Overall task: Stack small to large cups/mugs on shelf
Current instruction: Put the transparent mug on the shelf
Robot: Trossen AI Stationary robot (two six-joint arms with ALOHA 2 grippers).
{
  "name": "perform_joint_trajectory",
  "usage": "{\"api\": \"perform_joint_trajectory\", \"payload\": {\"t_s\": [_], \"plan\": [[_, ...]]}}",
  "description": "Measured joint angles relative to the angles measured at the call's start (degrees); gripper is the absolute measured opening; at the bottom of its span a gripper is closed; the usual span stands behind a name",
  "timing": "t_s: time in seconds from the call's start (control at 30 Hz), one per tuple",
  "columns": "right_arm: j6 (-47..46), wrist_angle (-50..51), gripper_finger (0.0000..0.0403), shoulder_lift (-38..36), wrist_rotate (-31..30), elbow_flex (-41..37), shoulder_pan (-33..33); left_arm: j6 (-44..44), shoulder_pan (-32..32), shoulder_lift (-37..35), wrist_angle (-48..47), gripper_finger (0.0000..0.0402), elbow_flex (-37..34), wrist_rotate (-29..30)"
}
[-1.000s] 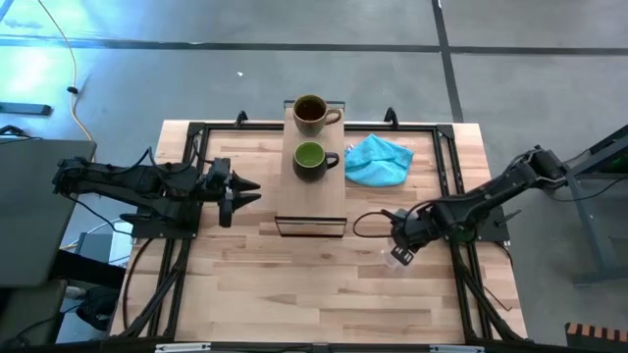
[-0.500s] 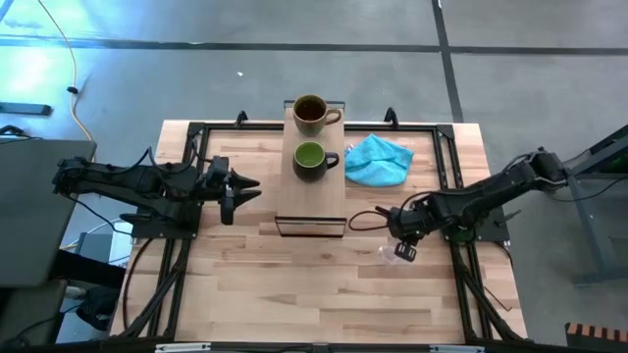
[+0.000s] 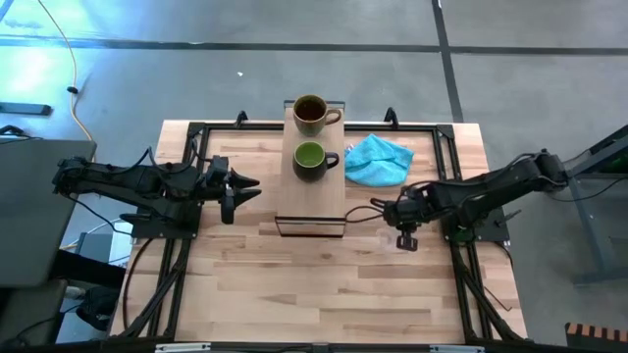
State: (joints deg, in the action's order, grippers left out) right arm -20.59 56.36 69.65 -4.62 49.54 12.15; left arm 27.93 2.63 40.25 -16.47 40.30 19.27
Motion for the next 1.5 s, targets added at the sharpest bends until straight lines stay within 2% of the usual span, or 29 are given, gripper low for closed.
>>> {"api": "perform_joint_trajectory", "payload": {"t_s": [0.1, 0.4, 0.63, 0.97, 1.5], "plan": [[2.8, 0.4, 0.0, 0.0, -0.1, 1.9, -1.4, 0.3, 0.0, 0.0, 0.0, 0.0138, 0.0, 0.0], [8.2, -0.2, 0.0, 0.5, 4.4, 3.0, -3.2, 0.9, 0.0, 0.0, -0.5, 0.0138, 0.0, 0.0], [12.0, -0.2, 0.0, 5.4, 9.6, 3.0, -3.2, 0.9, 0.0, 0.0, -0.5, 0.0138, 0.0, 0.0], [10.2, -0.5, 0.0, 11.4, 10.9, 3.0, -3.2, 1.5, 0.0, 0.0, -0.5, 0.0138, 0.0, -0.1], [8.9, -0.5, 0.0, 11.6, 11.2, 3.0, -3.2, 1.9, 0.0, 0.0, -0.6, 0.0138, 0.0, -0.2]]}}
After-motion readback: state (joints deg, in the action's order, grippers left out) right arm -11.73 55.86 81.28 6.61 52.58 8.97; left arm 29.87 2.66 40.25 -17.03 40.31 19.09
